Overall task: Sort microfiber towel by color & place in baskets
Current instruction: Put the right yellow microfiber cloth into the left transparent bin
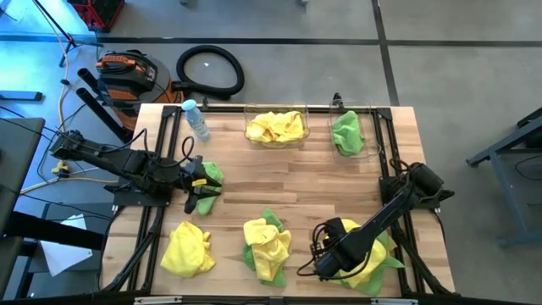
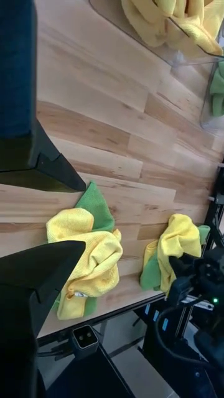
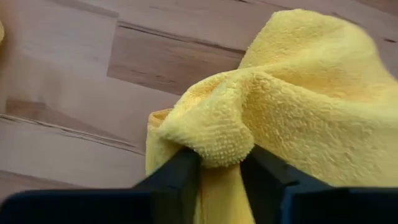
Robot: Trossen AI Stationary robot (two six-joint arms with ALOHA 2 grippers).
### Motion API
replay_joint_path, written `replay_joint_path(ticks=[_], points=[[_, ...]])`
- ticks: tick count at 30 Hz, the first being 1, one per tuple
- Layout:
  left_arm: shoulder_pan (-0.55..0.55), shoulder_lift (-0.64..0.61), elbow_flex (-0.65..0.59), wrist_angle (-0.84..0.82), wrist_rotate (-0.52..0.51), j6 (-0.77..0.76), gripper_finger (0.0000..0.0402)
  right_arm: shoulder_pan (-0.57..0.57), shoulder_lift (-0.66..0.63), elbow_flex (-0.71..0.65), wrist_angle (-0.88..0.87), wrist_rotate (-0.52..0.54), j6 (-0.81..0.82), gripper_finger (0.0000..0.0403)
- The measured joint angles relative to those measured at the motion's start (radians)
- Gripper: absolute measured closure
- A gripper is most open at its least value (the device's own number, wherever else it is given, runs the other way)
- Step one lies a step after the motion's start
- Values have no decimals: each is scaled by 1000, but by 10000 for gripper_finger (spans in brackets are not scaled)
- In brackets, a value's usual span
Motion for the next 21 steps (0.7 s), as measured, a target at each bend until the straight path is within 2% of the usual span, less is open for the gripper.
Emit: replay_joint_path(ticks=[4,9,17,21], points=[[0,0,0,0,0,-23,275,0,0,-17,14,1,0,385],[0,0,0,0,0,-23,275,0,-28,-17,14,17,0,391],[0,0,0,1,0,-24,275,6,-164,-17,-1,294,34,400],[0,0,0,1,0,-24,275,-1,-236,-17,-2,465,-47,401]])
